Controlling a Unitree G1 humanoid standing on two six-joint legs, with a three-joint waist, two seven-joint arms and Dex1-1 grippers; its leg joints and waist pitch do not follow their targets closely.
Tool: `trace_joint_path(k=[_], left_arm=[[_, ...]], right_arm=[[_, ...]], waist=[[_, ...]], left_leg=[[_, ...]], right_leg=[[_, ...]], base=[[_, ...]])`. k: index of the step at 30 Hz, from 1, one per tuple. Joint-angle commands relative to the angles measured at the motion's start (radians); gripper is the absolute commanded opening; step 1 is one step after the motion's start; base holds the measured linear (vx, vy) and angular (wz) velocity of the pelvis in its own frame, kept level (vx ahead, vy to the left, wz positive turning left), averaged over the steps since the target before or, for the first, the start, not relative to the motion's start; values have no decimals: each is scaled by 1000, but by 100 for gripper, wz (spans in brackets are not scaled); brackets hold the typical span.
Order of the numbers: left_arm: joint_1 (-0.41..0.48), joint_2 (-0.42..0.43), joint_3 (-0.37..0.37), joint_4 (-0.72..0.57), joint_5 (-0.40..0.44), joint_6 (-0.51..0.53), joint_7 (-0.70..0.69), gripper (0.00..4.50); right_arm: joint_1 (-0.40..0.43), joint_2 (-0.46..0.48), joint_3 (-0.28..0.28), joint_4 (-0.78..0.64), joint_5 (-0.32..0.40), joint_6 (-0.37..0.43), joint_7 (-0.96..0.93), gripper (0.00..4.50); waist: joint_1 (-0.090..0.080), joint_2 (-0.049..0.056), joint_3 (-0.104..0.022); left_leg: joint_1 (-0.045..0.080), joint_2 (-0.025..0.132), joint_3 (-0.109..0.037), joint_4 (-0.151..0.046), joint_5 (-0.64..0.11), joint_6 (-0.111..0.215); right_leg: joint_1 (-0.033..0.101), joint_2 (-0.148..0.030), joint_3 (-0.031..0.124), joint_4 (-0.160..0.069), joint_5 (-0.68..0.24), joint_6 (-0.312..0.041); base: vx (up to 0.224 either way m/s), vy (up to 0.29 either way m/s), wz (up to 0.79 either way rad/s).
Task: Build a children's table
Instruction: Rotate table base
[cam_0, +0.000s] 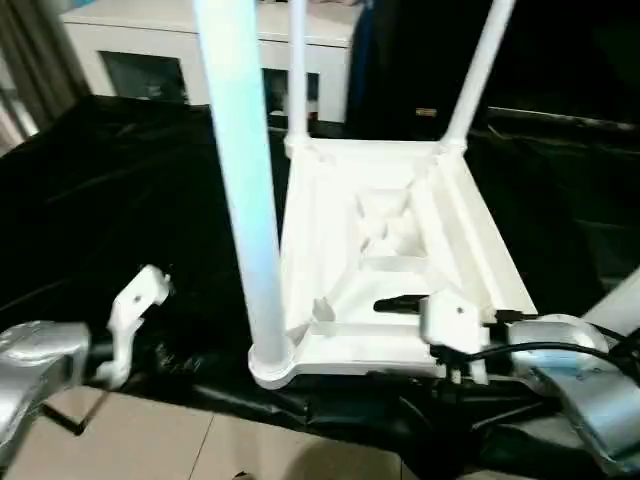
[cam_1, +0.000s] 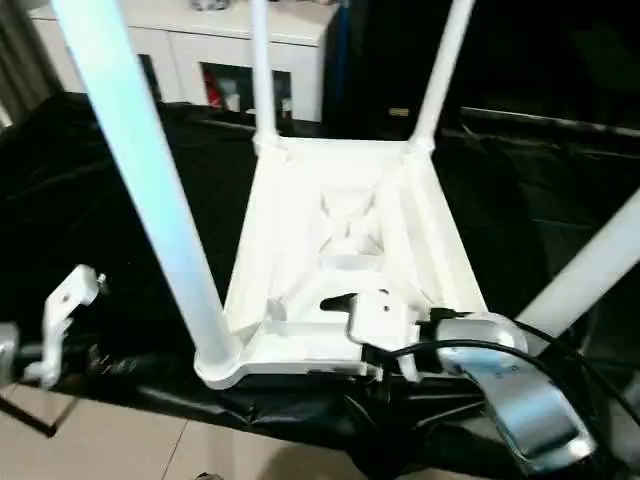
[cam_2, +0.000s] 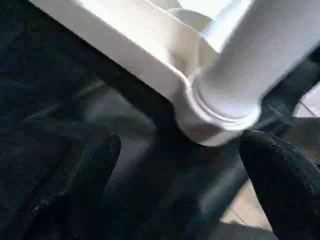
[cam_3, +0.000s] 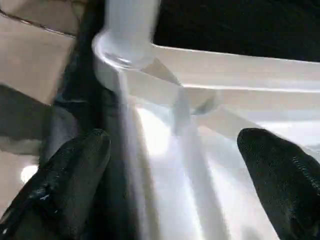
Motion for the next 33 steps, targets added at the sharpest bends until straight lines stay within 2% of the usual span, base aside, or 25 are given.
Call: trace_joint_path(k=[1, 2, 3, 6, 8, 9, 10, 11, 12, 16, 17, 22, 24, 25, 27, 30, 33], left_arm=[[7, 13, 19, -62, -23, 16, -2, 441], [7, 12, 20, -71, -20, 19, 0, 441], [5, 8, 22, -79, -21, 23, 2, 441], [-2, 1, 30, -120, -47, 56, 19, 441], [-1, 1, 42, -146, -71, 78, 26, 441], [2, 7, 52, -160, -81, 90, 26, 441], [9, 17, 65, -175, -92, 102, 26, 441], [13, 23, 71, -182, -98, 108, 26, 441], [17, 28, 75, -188, -102, 115, 29, 441], [37, 42, 88, -206, -98, 129, 29, 441], [35, 39, 88, -207, -100, 131, 29, 441], [27, 31, 73, -215, -99, 138, 51, 441], [25, 25, 71, -222, -105, 145, 63, 441], [24, 23, 68, -219, -100, 141, 66, 441], [23, 18, 67, -212, -86, 131, 77, 441], [15, 17, 63, -201, -70, 109, 80, 441], [13, 13, 68, -197, -63, 102, 96, 441]], right_arm=[[-38, 2, 48, 53, -60, -54, -34, 450], [-46, 0, 62, 67, -82, -66, -38, 450], [-56, -1, 76, 88, -109, -86, -43, 450], [-89, 30, 107, 174, -159, -140, -73, 450], [-104, 38, 127, 216, -180, -172, -71, 450], [-108, 42, 132, 223, -179, -178, -62, 450], [-112, 50, 130, 220, -168, -179, -51, 450], [-114, 55, 126, 216, -161, -179, -47, 450], [-118, 55, 125, 211, -147, -176, -40, 450], [-117, 34, 121, 174, -77, -135, 41, 450], [-119, 30, 125, 181, -83, -145, 46, 450], [-124, 32, 156, 229, -111, -187, 61, 450], [-141, 48, 164, 268, -172, -220, 6, 450], [-158, 66, 170, 310, -204, -242, -33, 450], [-177, 96, 173, 365, -224, -263, -73, 450], [-211, 146, 187, 448, -261, -304, -145, 450], [-232, 191, 186, 495, -259, -316, -186, 450]], waist=[[2, 10, -46], [-1, 11, -44], [0, 9, -45], [3, 9, -47], [5, 6, -47], [2, -2, -46], [4, 1, -47], [5, 1, -46], [2, -4, -46], [3, -2, -48], [4, 1, -49], [6, -3, -49], [7, -6, -49], [6, -5, -50], [3, -5, -49], [-4, -6, -49], [-5, -6, -49]], left_leg=[[30, 62, -45, -89, -486, -65], [29, 61, -44, -90, -487, -64], [30, 60, -41, -88, -474, -58], [31, 58, -37, -83, -447, -50], [26, 58, -37, -83, -426, -43], [26, 58, -35, -83, -426, -40], [26, 58, -36, -82, -425, -40], [27, 58, -35, -82, -426, -39], [24, 58, -37, -83, -425, -37], [27, 59, -37, -82, -434, -33], [28, 60, -37, -83, -428, -35], [26, 58, -35, -80, -420, -36], [25, 58, -35, -80, -415, -40], [26, 58, -36, -80, -412, -43], [24, 56, -36, -80, -415, -47], [26, 56, -39, -79, -442, -59], [28, 56, -39, -80, -453, -59]], right_leg=[[2, -68, 50, -90, -385, -176], [3, -65, 50, -91, -378, -182], [7, -65, 52, -91, -361, -185], [8, -65, 54, -87, -340, -191], [12, -64, 53, -85, -334, -192], [13, -62, 53, -85, -335, -191], [15, -64, 54, -83, -338, -190], [14, -63, 54, -85, -345, -187], [15, -61, 53, -85, -360, -179], [14, -59, 54, -85, -363, -172], [13, -59, 54, -84, -353, -174], [14, -61, 54, -85, -343, -184], [14, -61, 54, -84, -350, -180], [12, -62, 53, -83, -352, -183], [14, -60, 52, -83, -357, -184], [9, -61, 51, -85, -383, -177], [9, -59, 52, -84, -372, -175]], base=[[0, 0, 0], [0, 0, 0], [0, 0, 0], [0, 0, 0], [0, 0, 0], [0, 0, 0], [0, 0, 0], [0, 0, 0], [0, 0, 0], [0, 0, 0], [0, 0, 0], [0, 0, 0], [0, 0, 0], [0, 0, 0], [0, 0, 0], [0, 0, 0], [0, 0, 0]])
